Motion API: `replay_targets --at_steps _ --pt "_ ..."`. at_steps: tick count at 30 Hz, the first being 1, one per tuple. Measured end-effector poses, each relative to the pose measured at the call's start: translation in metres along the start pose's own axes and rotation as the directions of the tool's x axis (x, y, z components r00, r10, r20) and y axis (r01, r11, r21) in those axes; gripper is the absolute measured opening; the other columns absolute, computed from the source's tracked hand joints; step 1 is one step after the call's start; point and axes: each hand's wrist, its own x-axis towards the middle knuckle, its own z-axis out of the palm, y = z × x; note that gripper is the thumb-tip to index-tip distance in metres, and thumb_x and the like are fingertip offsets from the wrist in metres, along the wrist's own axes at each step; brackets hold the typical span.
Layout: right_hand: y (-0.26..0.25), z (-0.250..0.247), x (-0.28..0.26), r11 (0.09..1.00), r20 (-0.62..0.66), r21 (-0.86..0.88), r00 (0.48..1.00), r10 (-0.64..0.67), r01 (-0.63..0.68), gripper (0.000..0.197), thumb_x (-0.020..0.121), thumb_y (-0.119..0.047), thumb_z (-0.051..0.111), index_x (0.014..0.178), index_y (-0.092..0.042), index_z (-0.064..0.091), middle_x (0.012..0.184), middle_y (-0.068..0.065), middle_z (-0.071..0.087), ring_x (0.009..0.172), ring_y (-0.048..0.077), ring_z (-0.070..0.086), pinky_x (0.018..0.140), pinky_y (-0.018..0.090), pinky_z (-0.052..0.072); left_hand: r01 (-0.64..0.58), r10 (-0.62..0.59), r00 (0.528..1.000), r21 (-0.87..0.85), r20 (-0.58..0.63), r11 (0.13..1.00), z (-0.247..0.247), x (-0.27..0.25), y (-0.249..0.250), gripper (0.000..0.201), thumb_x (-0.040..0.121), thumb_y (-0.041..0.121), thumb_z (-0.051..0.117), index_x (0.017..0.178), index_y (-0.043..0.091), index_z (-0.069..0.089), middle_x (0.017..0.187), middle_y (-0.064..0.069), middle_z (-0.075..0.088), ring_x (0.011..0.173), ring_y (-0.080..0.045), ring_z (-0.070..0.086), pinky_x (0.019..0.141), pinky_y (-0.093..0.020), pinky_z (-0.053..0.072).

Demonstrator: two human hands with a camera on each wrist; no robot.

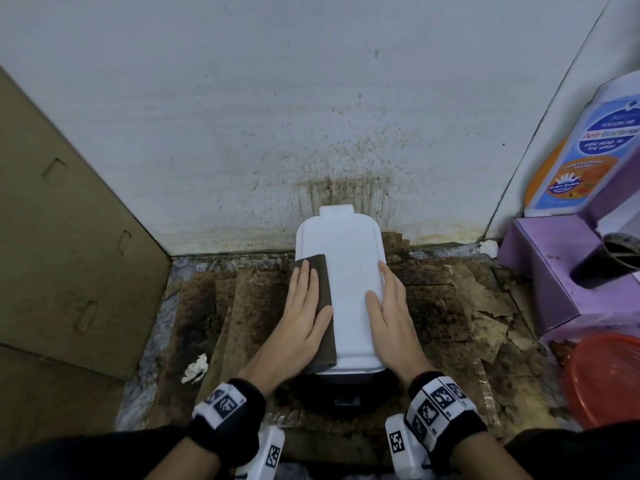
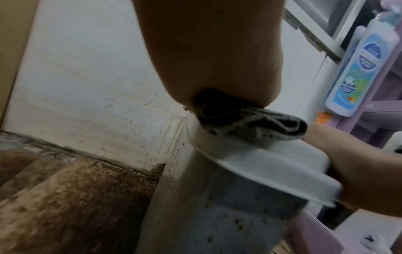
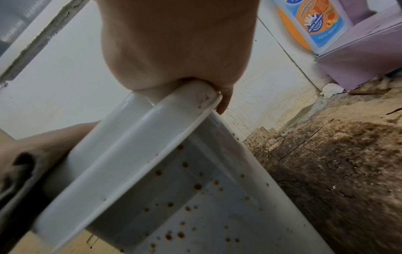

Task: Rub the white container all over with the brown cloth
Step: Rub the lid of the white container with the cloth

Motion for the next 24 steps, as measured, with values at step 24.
replay_targets --at_steps 24 --pt "0.003 0.001 0.005 1.0 0.001 -0.014 1.0 -0.015 0.015 0.055 0.109 -0.045 0.03 0.159 -0.042 0.009 0.164 -0.016 0.012 0.15 0.017 0.027 0.122 0.05 0.028 -0.013 0.012 0.998 -0.018 -0.056 1.0 -0.004 0.024 -0.003 0.062 0.116 0.037 0.026 0.166 0.024 -0.008 0.169 0.016 -0.029 0.151 0.006 -0.031 0.114 -0.004 -0.017"
